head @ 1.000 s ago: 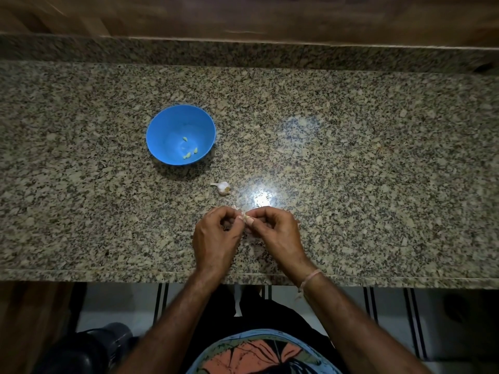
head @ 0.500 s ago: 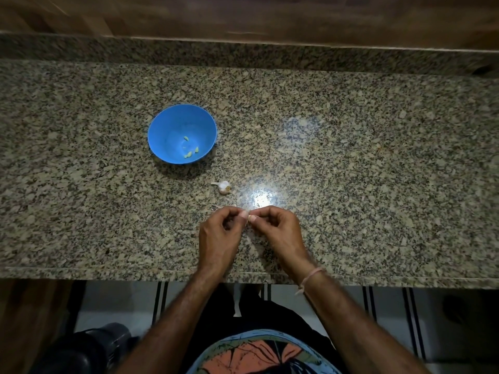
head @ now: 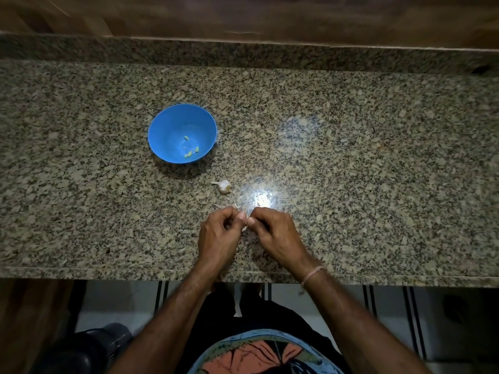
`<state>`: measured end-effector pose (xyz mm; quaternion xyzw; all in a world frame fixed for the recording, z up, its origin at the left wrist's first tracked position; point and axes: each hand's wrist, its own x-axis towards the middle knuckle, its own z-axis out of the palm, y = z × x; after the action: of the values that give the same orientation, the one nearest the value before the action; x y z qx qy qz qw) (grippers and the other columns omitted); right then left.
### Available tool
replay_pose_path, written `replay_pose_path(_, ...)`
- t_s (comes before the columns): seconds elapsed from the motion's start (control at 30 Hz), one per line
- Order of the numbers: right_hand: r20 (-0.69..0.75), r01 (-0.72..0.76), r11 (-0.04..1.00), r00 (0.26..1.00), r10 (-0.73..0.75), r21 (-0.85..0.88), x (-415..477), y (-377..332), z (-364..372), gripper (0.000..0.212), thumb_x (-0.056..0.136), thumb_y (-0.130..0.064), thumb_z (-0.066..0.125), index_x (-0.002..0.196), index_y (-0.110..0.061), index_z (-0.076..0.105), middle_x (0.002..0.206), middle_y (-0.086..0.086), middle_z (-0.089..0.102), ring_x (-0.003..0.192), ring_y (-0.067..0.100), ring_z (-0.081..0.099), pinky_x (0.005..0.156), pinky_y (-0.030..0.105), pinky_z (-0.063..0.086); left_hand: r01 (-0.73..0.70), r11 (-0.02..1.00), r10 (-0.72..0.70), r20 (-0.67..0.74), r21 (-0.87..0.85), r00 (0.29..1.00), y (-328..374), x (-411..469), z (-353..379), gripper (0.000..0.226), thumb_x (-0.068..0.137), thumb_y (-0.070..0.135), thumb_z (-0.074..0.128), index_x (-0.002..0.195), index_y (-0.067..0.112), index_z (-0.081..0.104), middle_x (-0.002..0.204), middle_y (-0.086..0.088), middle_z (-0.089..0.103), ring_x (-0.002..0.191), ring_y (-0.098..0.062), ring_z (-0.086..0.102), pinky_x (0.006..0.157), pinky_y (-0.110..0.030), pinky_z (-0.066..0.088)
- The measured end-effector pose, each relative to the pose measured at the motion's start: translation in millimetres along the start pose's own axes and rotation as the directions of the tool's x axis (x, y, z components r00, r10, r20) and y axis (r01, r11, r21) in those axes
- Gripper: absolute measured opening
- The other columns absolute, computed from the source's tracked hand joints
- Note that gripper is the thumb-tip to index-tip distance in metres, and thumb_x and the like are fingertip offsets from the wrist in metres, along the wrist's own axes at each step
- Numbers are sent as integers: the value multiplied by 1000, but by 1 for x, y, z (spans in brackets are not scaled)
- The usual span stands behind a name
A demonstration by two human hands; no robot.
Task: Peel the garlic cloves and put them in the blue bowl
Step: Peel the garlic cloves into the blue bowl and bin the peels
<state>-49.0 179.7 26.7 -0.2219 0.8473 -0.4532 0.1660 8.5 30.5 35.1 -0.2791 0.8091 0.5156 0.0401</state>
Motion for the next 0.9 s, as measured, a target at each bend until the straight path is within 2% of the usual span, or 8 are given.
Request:
replay_pose_path(0.17, -56, 112, 960, 990, -131, -258, 1, 3, 3, 35, 104, -22, 63, 77, -28, 41, 68, -19, 35, 66, -6, 33, 63, 14, 26, 262, 924, -228, 151, -277, 962, 8, 5, -2, 28, 102, 26, 65, 86, 5, 75, 75, -1, 67, 70, -10, 58, 57, -16, 48)
replay_pose_path(0.27, 15, -122, 988, 992, 121, 93, 5, -10, 0, 35, 106, -26, 59, 73, -24, 50, 67, -12, 47, 62, -2, 38, 62, 15, 35, 125, 975, -120, 39, -185, 992, 12, 2, -2, 28, 103, 31, 64, 85, 11, 72, 75, 3, 68, 69, -9, 62, 58, -18, 49)
replay_pose_path(0.4, 316, -527, 668, 850, 422, 526, 9, -20, -4, 25, 107, -25, 55, 86, -14, 62, 73, -3, 57, 67, 12, 52, 66, 28, 47, -103, 994, 108, -123, 40, 987, 8, -3, -3, 22, 100, 31, 68, 80, 21, 68, 74, 7, 68, 73, -11, 64, 62, -25, 48)
replay_pose_path(0.5, 391, -600, 485, 793, 467, 637, 7, -24, 3, 23, 108, -19, 50, 88, -13, 61, 73, -3, 57, 64, 10, 48, 60, 23, 41, -139, 990, 142, -135, 31, 981, 7, 1, -6, 21, 98, 25, 70, 78, 20, 67, 74, 8, 67, 74, -10, 63, 61, -23, 44)
replay_pose_path(0.6, 206, -466, 665, 877, 434, 583, -1, -28, 10, 28, 108, -25, 54, 83, -15, 59, 71, -6, 55, 65, 9, 48, 60, 21, 42, -4, 997, 1, -47, -80, 999, 9, 4, -11, 25, 100, 29, 68, 79, 16, 71, 74, 3, 72, 71, -12, 67, 60, -20, 48)
replay_pose_path(0.73, -39, -178, 971, 982, 187, 162, 0, -28, 11, 30, 108, -27, 56, 81, -13, 57, 73, -2, 53, 66, 6, 44, 60, 20, 39, 295, 885, -261, 141, -360, 955, 18, 10, -18, 28, 101, 28, 67, 85, 6, 73, 73, -7, 69, 63, -11, 59, 49, -15, 46)
replay_pose_path(0.83, -104, -64, 994, 993, 54, -91, 5, -34, 9, 31, 108, -24, 55, 79, -13, 53, 71, -2, 50, 67, 6, 40, 60, 22, 35, 392, 804, -304, 257, -447, 917, 22, 11, -24, 27, 101, 30, 68, 83, 10, 71, 63, 2, 62, 52, -8, 47, 45, -18, 38)
replay_pose_path(0.9, -105, -167, 980, 978, 178, 109, 5, -40, 8, 32, 108, -25, 56, 80, -11, 55, 72, -1, 51, 67, 7, 42, 61, 20, 36, 277, 842, -199, 211, -463, 957, 22, 10, -25, 27, 102, 31, 66, 87, 10, 73, 70, -2, 69, 60, -11, 59, 55, -22, 50)
